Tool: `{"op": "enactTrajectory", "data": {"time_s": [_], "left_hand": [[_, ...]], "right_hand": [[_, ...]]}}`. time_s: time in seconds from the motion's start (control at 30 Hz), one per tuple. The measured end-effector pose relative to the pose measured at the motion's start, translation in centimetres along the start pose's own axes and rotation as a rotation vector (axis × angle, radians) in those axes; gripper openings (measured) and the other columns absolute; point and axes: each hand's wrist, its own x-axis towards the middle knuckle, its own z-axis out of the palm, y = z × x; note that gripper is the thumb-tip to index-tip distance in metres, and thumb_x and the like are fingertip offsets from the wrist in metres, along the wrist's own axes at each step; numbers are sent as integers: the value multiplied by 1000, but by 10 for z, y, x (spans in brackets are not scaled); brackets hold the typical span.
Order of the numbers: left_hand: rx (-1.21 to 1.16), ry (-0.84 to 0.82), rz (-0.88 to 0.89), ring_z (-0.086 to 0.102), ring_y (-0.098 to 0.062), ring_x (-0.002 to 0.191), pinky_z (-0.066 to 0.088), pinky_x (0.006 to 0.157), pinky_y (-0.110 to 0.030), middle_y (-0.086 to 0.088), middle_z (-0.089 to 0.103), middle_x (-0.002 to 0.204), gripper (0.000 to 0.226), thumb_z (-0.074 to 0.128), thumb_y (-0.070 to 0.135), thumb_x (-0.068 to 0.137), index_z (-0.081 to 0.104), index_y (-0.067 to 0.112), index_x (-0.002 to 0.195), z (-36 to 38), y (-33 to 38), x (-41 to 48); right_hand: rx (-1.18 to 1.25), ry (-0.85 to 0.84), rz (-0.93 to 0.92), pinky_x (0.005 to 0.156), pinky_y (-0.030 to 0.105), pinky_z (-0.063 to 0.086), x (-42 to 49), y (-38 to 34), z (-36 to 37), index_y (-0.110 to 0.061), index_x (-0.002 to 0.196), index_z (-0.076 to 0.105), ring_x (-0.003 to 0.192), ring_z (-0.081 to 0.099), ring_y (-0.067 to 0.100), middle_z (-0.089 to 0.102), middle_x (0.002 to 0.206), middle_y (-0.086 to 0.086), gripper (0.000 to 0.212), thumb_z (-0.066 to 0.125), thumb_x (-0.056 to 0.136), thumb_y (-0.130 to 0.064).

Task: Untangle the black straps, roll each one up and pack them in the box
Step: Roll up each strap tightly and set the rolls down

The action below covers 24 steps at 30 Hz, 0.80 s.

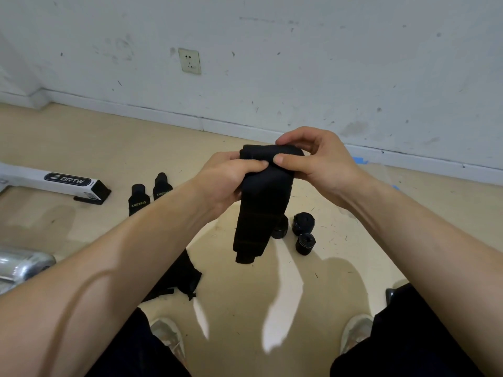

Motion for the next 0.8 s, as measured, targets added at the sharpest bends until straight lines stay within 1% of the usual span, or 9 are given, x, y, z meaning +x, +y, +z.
{"op": "enactTrajectory", "data": {"time_s": [0.13,0.2,0.3,0.37,0.43,0.5,0.57,0.67,0.8], "left_hand": [[-79,41,-46,71,-18,81,58,69,-25,-12,73,101,26,59,2,94,70,-2,118,0,6,0],[-134,22,-63,70,-19,84,60,73,-25,-11,71,99,23,61,6,93,72,1,113,-1,8,0],[-75,-34,-20,74,-18,90,61,79,-27,-8,77,98,19,68,22,97,75,6,106,-1,6,-2],[-23,-43,12,76,-22,93,63,83,-29,-15,78,107,25,70,20,96,74,0,111,-1,4,-2],[-18,-34,21,76,-24,91,63,80,-29,-18,78,107,25,70,16,96,72,-3,112,-2,4,-2],[-25,-31,28,76,-22,90,62,76,-26,-14,79,103,23,68,13,97,72,-2,113,-3,7,-1],[-4,-37,53,77,-22,95,61,80,-26,-12,79,107,23,67,12,98,72,1,117,-4,9,0],[56,-27,101,75,-27,103,62,89,-33,-14,77,114,25,68,10,97,72,4,121,-9,10,2],[142,67,145,72,-35,108,60,95,-43,-19,71,118,42,80,9,88,66,6,127,-12,5,6]], "right_hand": [[-53,29,-44,85,38,61,2,0,-1,-17,88,73,104,69,21,72,109,9,23,80,80,3],[-111,45,-59,90,38,60,1,-1,-1,-16,88,74,102,71,20,73,109,7,22,80,78,3],[-137,46,-49,89,33,60,-2,-2,1,-10,93,74,94,73,22,73,110,5,22,81,77,4],[-141,29,-39,86,30,61,-4,-1,3,-12,91,73,90,74,21,72,107,2,23,81,77,5],[-116,-11,-34,82,32,61,-4,0,2,-17,90,72,89,72,19,70,104,2,23,80,80,3],[-16,-45,13,80,36,62,-3,1,1,-18,100,71,91,69,19,66,105,7,19,76,87,-5],[57,-45,109,78,36,61,-3,1,1,-18,114,67,86,68,23,66,104,7,20,71,94,-19],[45,-63,131,74,33,59,-2,1,3,-14,113,67,80,66,24,68,96,6,18,64,99,-25],[52,-89,88,85,43,61,-2,3,5,-13,112,67,85,69,29,70,98,20,12,60,102,-13]]}}
